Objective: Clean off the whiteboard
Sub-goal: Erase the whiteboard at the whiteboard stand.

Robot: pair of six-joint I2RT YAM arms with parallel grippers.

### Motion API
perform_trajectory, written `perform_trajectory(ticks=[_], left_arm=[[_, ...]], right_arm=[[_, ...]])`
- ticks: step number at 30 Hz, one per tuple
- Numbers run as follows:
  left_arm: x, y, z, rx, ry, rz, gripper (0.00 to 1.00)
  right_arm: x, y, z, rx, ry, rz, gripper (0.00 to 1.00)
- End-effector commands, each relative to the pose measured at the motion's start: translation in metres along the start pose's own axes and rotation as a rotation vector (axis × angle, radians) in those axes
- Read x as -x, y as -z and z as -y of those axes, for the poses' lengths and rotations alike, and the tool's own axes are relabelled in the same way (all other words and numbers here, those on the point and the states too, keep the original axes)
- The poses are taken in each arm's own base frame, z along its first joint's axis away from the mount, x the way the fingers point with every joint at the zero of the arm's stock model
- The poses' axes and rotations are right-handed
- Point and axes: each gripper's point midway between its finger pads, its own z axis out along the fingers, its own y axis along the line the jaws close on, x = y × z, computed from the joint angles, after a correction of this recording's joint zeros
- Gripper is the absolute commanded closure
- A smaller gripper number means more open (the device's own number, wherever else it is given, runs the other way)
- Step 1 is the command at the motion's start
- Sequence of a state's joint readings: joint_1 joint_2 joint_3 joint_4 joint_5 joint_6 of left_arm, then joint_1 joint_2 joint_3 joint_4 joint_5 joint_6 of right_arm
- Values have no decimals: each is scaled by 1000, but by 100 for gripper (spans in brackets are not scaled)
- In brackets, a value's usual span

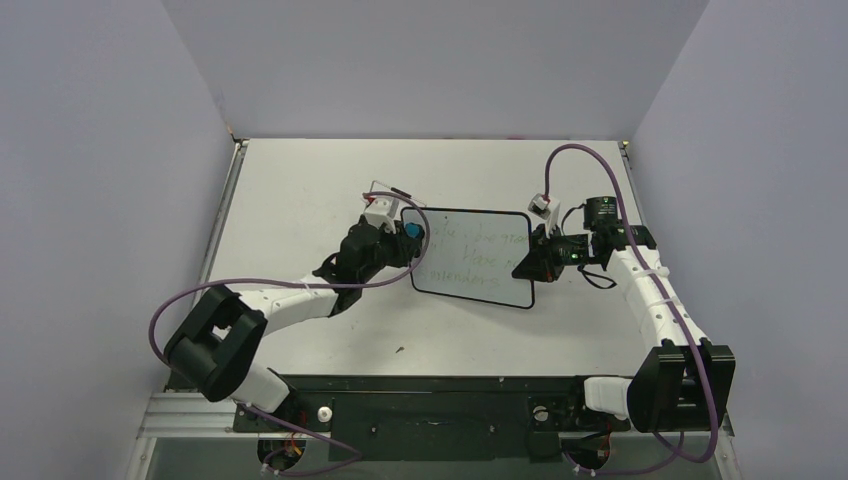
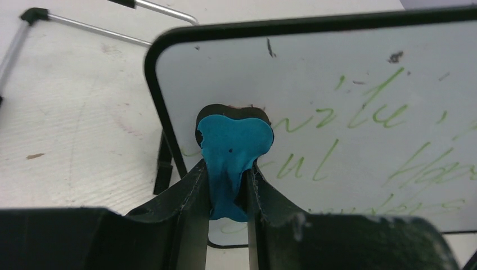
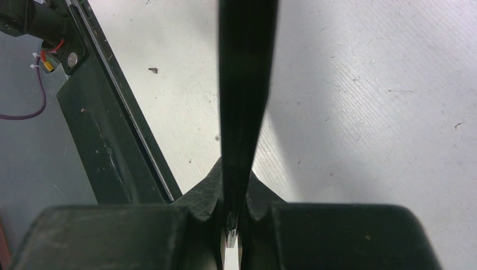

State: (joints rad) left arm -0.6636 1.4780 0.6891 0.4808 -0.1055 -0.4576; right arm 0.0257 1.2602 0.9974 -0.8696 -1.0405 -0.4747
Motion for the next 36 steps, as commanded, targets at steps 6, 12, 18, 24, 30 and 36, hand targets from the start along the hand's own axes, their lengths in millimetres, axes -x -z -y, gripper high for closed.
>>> perform_trajectory(ticks=[6,12,18,24,30,36], left_arm=[[2,-9,23,-123,-14,-5,100],[14,-10,-29,145,72,60,100],[5,-12,-22,83,60,21,100],[0,-12,21,-148,-15,-6,100],[1,-10,38,-226,-22,-6,100],[16,-8,37,-216,34,43,100]], right_arm=[[-2,-1,3,-9,76,-9,100],[-2,-1,3,-9,78,-8,100],[-2,-1,2,-6,80,-8,100],[-2,-1,3,-6,81,-10,100],[-3,-1,2,-4,81,-11,100],[-3,-1,2,-2,80,-14,100]])
